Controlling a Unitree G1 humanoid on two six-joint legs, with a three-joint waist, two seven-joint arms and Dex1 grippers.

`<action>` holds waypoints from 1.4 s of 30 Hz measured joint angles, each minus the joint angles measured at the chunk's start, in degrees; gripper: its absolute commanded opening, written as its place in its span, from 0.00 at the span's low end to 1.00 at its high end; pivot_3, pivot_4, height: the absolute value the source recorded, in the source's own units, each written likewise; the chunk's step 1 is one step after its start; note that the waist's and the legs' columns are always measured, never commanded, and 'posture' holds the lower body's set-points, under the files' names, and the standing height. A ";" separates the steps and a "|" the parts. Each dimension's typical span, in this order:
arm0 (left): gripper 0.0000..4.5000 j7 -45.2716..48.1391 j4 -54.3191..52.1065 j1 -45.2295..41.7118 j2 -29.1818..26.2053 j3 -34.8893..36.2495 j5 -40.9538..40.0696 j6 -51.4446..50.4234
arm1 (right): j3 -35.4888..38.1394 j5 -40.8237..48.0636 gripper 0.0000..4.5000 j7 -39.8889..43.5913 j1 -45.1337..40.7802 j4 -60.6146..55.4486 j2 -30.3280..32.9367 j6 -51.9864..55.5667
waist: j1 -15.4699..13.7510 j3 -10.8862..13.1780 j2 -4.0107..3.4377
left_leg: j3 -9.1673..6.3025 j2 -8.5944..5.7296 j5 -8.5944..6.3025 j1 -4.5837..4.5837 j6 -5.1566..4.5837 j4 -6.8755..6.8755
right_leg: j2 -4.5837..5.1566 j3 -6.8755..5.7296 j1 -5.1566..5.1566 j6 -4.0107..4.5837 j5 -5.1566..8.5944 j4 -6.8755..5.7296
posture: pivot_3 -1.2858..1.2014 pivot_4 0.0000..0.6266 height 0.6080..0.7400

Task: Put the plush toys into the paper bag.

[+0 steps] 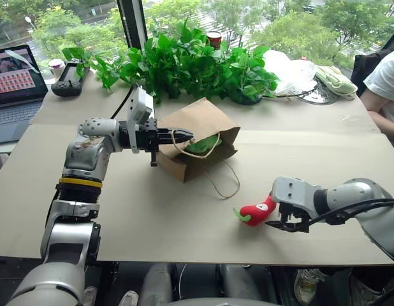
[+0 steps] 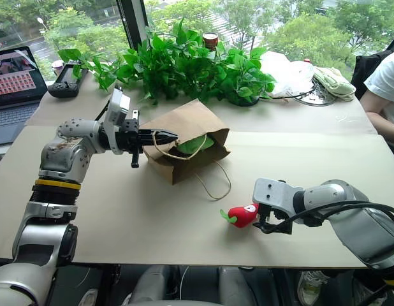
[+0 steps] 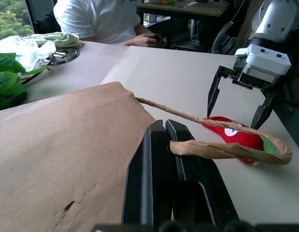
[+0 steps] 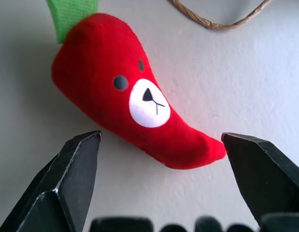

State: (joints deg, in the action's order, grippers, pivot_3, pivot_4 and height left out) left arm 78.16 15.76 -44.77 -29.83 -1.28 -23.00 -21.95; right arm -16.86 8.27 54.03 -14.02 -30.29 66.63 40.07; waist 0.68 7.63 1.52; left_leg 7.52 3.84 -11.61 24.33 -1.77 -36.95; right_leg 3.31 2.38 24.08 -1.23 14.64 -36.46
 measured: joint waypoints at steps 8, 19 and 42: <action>0.00 -0.54 -1.39 0.49 -0.11 0.03 -0.08 -0.66 | -2.66 -3.32 0.68 3.94 -1.29 2.10 -0.63 -1.45 | -0.34 -0.01 0.00 | 0.11 -0.01 0.00 -0.03 0.00 -0.06 | 0.02 -0.03 -0.09 0.00 0.00 0.00 | 0.52 0.24 1.00; 0.00 -1.61 -1.39 0.77 -0.36 0.09 -0.68 -0.67 | -1.01 -2.63 0.02 5.87 1.31 -0.60 -1.19 1.82 | -0.72 -0.01 0.01 | 0.11 -0.01 0.00 -0.05 0.00 -0.15 | 0.02 -0.01 -0.08 0.00 0.00 -0.16 | 0.52 0.24 1.00; 0.00 -3.12 -0.12 -0.21 0.60 0.07 -1.02 -0.55 | -0.80 6.21 0.02 -3.62 -16.85 -2.48 -18.24 20.42 | -0.31 -0.02 0.00 | 0.00 -0.01 0.01 -0.02 0.00 -0.17 | -0.01 -0.01 0.02 0.05 0.02 -0.33 | 0.52 0.24 1.00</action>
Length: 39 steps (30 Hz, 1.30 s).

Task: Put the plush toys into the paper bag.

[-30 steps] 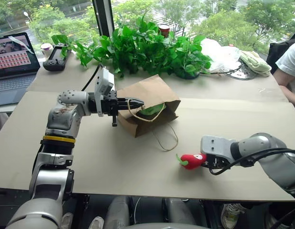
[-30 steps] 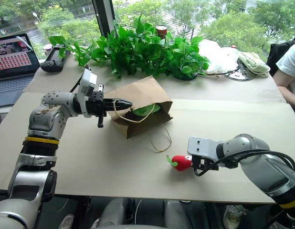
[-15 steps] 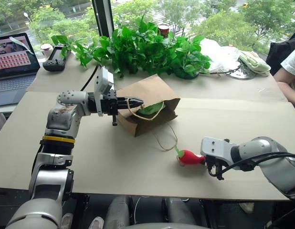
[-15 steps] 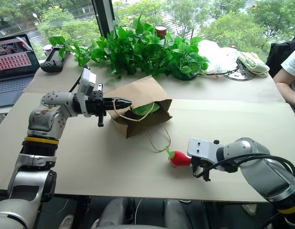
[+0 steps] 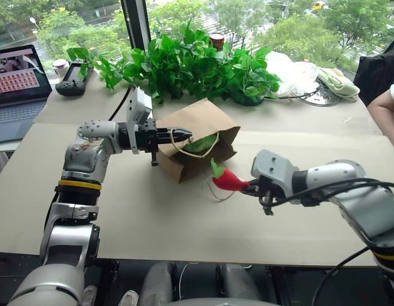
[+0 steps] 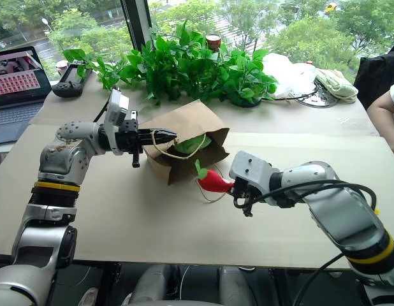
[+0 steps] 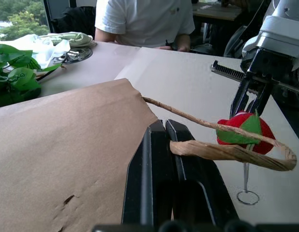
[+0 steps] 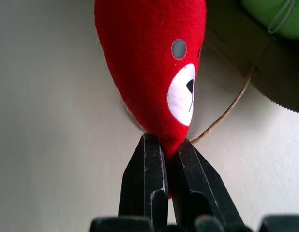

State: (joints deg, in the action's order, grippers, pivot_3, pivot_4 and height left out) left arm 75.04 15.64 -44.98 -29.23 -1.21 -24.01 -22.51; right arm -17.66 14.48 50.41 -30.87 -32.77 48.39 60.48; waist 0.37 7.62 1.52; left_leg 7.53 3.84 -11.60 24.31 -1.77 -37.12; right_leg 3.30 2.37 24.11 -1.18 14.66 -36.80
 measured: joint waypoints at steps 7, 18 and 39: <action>0.00 -0.23 -0.11 0.00 0.15 -0.03 -0.30 -0.09 | -8.04 -5.75 0.02 -8.11 -8.86 12.75 -8.70 2.51 | 0.16 0.00 0.00 | 0.32 0.00 0.00 0.09 0.00 0.01 | 0.02 -0.03 0.05 0.00 0.00 0.02 | 0.52 0.24 1.00; 0.00 -0.45 -0.21 -0.02 0.54 -0.32 -0.58 -0.20 | -11.49 -7.63 0.02 -15.37 -18.97 23.06 -27.27 4.86 | 0.60 -0.01 -0.03 | 0.36 0.03 0.02 0.06 0.03 0.03 | -0.01 -0.06 0.10 0.02 0.00 -0.26 | 0.52 0.24 1.00; 0.00 -0.54 0.12 0.29 0.37 -1.30 -0.39 -0.11 | -5.22 -6.41 0.99 -21.28 -17.85 26.34 -35.29 5.60 | 0.71 -0.02 -0.04 | 0.36 0.04 0.03 0.14 0.05 0.11 | 0.02 -0.17 0.08 0.02 0.00 -0.30 | 0.52 0.24 1.00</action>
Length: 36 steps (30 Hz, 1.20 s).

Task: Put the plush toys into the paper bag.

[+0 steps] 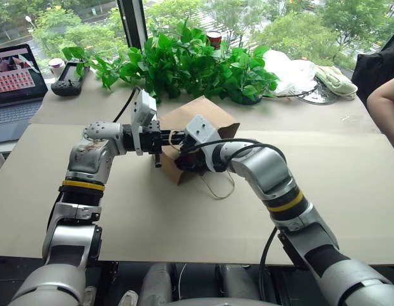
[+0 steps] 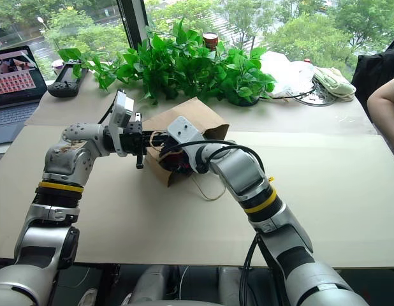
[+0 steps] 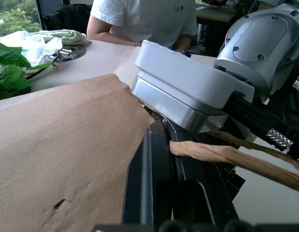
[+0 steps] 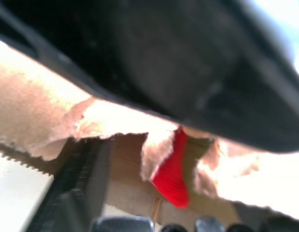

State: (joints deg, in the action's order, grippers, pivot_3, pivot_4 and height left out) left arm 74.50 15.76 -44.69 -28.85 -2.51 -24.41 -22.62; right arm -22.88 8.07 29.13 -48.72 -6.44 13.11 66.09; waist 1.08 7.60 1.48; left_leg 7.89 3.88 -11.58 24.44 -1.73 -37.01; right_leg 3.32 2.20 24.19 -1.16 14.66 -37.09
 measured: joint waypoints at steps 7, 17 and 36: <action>0.00 0.36 -0.01 0.00 0.03 -0.08 0.00 0.19 | 0.51 1.16 0.99 0.98 2.43 -5.46 4.35 2.44 | -0.10 0.00 0.00 | 0.00 -0.01 0.00 0.01 0.00 0.01 | 0.01 0.00 -0.01 0.00 0.00 0.02 | 0.52 0.24 1.00; 0.00 0.51 -0.05 0.17 -0.03 -0.19 0.00 0.27 | 3.59 4.06 0.99 -0.43 11.19 -16.20 9.10 9.16 | -0.12 0.00 0.00 | 0.00 -0.01 0.00 -0.03 0.00 0.02 | 0.00 0.03 0.00 0.02 0.01 0.22 | 0.52 0.24 1.00; 0.00 0.52 0.03 0.16 0.01 -0.19 0.00 0.77 | 3.03 4.00 0.29 -6.90 20.41 -17.73 6.58 8.88 | -0.05 -0.02 0.02 | -0.04 -0.02 0.00 -0.11 0.00 0.01 | -0.01 0.05 -0.05 0.02 0.02 0.23 | 0.52 0.24 1.00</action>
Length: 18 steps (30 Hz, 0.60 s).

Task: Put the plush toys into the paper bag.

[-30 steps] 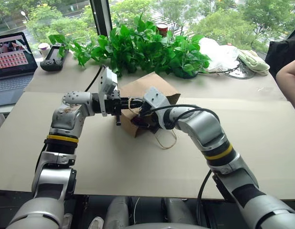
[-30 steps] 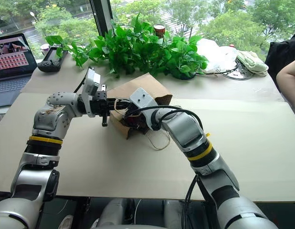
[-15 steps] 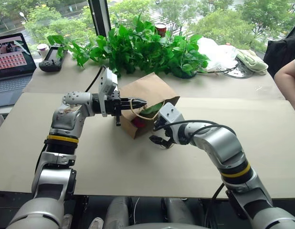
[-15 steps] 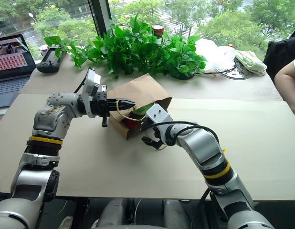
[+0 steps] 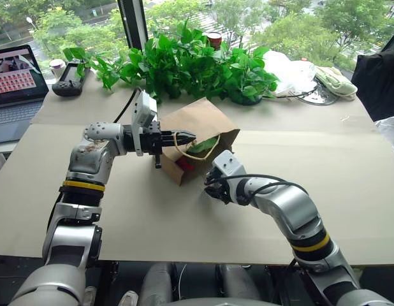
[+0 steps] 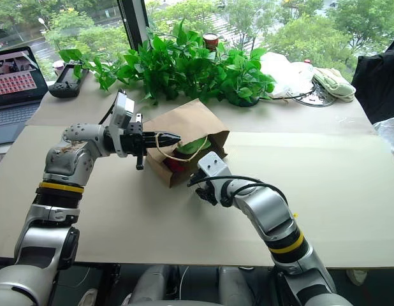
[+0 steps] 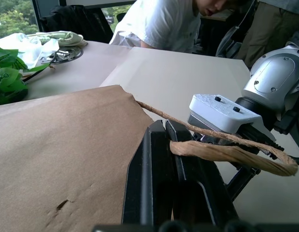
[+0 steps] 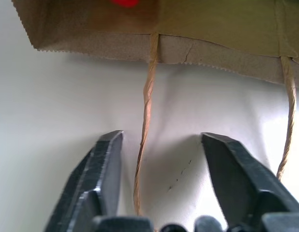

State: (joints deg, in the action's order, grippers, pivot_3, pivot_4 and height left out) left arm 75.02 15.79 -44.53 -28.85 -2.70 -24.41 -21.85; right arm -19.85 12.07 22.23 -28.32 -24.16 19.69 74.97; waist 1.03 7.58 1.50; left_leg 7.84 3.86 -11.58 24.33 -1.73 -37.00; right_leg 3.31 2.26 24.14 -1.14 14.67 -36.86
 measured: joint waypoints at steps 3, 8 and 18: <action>0.00 -0.01 0.00 0.00 0.00 0.00 0.00 0.00 | -0.16 -0.05 0.08 -0.07 -0.01 0.01 0.09 -0.16 | 0.02 0.00 0.00 | -0.01 0.00 0.00 -0.01 0.00 0.00 | 0.00 0.01 0.00 0.00 0.00 0.00 | 0.52 0.24 1.00; 0.00 -0.07 0.00 0.00 0.00 0.00 0.00 0.00 | -0.54 -0.08 0.01 -0.52 -0.05 0.05 -0.71 -0.64 | 0.20 0.00 0.00 | -0.03 0.01 0.00 -0.01 0.00 0.00 | -0.02 0.02 0.00 0.01 0.00 -0.01 | 0.52 0.24 1.00; 0.00 -0.39 1.01 -0.28 1.27 -0.01 0.01 0.32 | 5.40 0.60 0.01 -1.18 -1.92 1.15 -1.70 -1.86 | -0.04 0.00 0.00 | -0.03 -0.02 0.01 0.01 0.01 -0.01 | 0.00 0.03 0.02 0.01 0.00 -0.01 | 0.52 0.24 1.00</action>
State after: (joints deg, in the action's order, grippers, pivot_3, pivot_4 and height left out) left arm 74.63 16.79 -44.82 -27.58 -2.71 -24.40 -21.54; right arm -14.45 12.67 21.06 -30.23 -23.02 17.98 73.11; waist 0.99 7.59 1.50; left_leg 7.81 3.84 -11.57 24.35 -1.72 -37.01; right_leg 3.31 2.29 24.16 -1.14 14.68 -36.87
